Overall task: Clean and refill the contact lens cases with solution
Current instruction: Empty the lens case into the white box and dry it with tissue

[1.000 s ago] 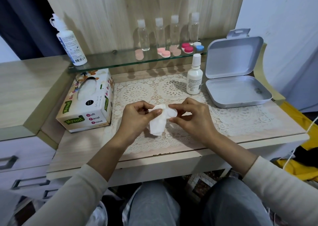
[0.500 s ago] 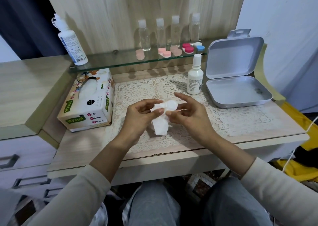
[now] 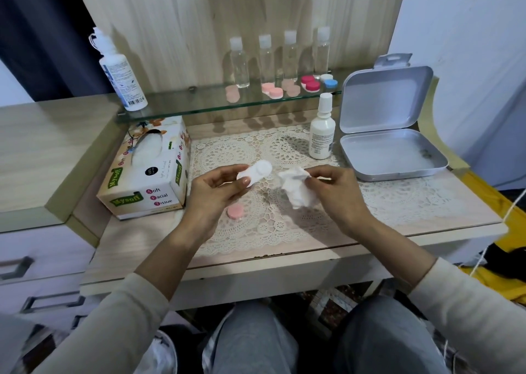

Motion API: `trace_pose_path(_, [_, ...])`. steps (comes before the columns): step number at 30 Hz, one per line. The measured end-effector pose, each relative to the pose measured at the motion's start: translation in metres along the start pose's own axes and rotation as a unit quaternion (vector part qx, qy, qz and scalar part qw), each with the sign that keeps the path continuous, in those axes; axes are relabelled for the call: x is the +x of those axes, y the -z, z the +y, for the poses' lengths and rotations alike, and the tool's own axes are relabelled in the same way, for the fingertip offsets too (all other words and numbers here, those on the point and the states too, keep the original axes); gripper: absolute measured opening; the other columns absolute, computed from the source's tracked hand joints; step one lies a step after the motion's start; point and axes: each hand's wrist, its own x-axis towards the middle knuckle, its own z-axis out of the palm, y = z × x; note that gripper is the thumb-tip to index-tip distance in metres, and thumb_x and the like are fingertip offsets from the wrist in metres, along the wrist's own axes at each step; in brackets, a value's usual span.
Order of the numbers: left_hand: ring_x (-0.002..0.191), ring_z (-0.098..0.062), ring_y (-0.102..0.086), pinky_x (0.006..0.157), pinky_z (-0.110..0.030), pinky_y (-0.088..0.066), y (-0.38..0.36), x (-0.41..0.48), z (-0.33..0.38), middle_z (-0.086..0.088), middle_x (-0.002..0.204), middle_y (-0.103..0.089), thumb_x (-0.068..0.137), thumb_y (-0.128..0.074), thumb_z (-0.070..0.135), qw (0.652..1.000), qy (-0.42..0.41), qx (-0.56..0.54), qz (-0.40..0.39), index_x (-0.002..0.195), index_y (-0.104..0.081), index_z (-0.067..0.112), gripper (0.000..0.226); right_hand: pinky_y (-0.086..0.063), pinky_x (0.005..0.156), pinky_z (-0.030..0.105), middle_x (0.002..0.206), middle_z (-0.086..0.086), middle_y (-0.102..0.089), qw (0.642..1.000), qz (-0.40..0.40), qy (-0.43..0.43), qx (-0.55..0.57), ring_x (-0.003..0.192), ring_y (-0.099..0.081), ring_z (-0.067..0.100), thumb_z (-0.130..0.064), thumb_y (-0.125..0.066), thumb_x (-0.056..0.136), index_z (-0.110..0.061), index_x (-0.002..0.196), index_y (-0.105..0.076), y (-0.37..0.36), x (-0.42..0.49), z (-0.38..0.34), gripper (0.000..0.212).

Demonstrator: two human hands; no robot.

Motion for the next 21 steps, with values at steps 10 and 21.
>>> trace_pose_path(10, [0.074,-0.015,-0.069,0.067,-0.021,-0.056,-0.005,-0.004,0.001,-0.003,0.077,-0.072,0.072,-0.066,-0.008,0.997,-0.028,0.059,-0.041,0.086,-0.068,0.008,0.022,-0.045,0.061,0.03,0.07,0.01,-0.064,0.994,-0.096,0.057,0.014,0.065,-0.056,0.019,-0.006,-0.07,0.078,-0.016,0.071,-0.067,0.002,0.006,-0.01,0.013])
trace_pose_path(21, [0.067,-0.017,-0.069,0.061,-0.02,-0.055,-0.01,-0.004,-0.004,-0.005,0.073,-0.072,0.072,-0.065,-0.012,0.998,-0.014,0.048,-0.05,0.083,-0.068,0.003,0.019,-0.053,0.063,0.037,0.079,0.006,-0.069,0.991,-0.078,0.079,-0.072,0.063,-0.057,0.017,-0.008,-0.081,0.065,-0.017,0.082,-0.072,-0.006,0.01,-0.004,0.021])
